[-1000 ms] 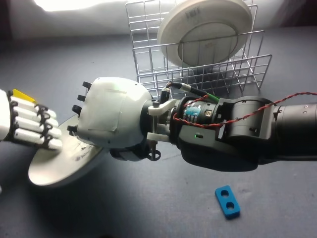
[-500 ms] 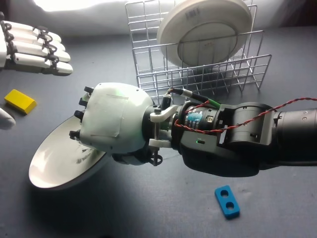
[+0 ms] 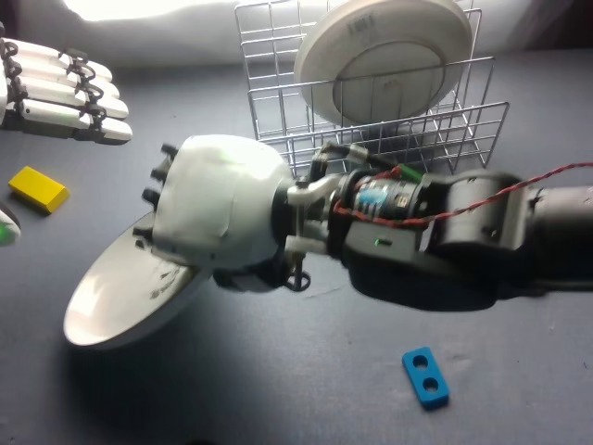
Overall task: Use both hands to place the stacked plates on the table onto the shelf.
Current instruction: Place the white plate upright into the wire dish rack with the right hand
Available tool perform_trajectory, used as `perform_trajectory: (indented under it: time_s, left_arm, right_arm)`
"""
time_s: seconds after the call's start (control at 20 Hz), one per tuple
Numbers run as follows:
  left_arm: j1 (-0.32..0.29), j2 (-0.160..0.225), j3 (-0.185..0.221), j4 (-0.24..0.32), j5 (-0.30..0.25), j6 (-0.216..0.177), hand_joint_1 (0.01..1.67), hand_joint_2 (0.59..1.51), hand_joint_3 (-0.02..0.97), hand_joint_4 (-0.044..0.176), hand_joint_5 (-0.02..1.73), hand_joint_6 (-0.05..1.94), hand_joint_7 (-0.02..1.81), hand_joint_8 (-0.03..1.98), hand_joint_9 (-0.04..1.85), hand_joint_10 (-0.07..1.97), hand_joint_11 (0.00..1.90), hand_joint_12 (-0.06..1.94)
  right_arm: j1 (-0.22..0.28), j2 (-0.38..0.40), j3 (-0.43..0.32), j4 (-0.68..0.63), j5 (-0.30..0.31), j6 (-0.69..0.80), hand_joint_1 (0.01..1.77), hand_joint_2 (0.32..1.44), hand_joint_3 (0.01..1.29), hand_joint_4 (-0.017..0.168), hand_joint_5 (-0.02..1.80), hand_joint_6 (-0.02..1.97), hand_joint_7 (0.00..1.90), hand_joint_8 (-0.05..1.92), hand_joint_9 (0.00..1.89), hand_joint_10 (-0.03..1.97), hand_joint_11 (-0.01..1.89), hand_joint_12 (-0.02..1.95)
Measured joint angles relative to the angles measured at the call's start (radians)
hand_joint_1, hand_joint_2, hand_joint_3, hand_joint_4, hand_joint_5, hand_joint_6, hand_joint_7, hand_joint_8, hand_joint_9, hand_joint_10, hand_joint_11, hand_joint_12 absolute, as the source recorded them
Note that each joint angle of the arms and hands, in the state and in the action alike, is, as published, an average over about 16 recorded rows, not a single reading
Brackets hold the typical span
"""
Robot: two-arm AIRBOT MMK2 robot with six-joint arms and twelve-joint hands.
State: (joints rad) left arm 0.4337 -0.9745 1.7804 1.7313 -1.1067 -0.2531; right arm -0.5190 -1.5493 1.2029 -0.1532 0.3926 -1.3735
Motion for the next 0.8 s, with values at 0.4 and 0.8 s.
perform_trajectory:
  time_s: [0.4,0.8]
  left_arm:
    - [0.018,0.000,0.002,0.001,-0.002,-0.003,0.02,1.060,0.019,0.000,0.02,0.02,0.02,-0.01,0.02,0.00,0.02,0.00]
    - [0.034,0.000,0.007,0.000,0.001,-0.002,0.02,1.062,0.019,0.000,0.02,0.02,0.02,-0.01,0.02,0.00,0.02,0.00]
  right_arm:
    - [0.048,0.082,-0.090,0.039,-0.017,0.000,1.21,0.97,0.01,0.003,1.06,0.69,1.17,0.79,1.09,0.89,0.80,1.39]
    - [0.085,0.166,-0.183,0.070,-0.033,0.001,1.23,0.97,0.01,-0.002,1.08,0.65,1.18,0.78,1.10,0.93,0.81,1.41]
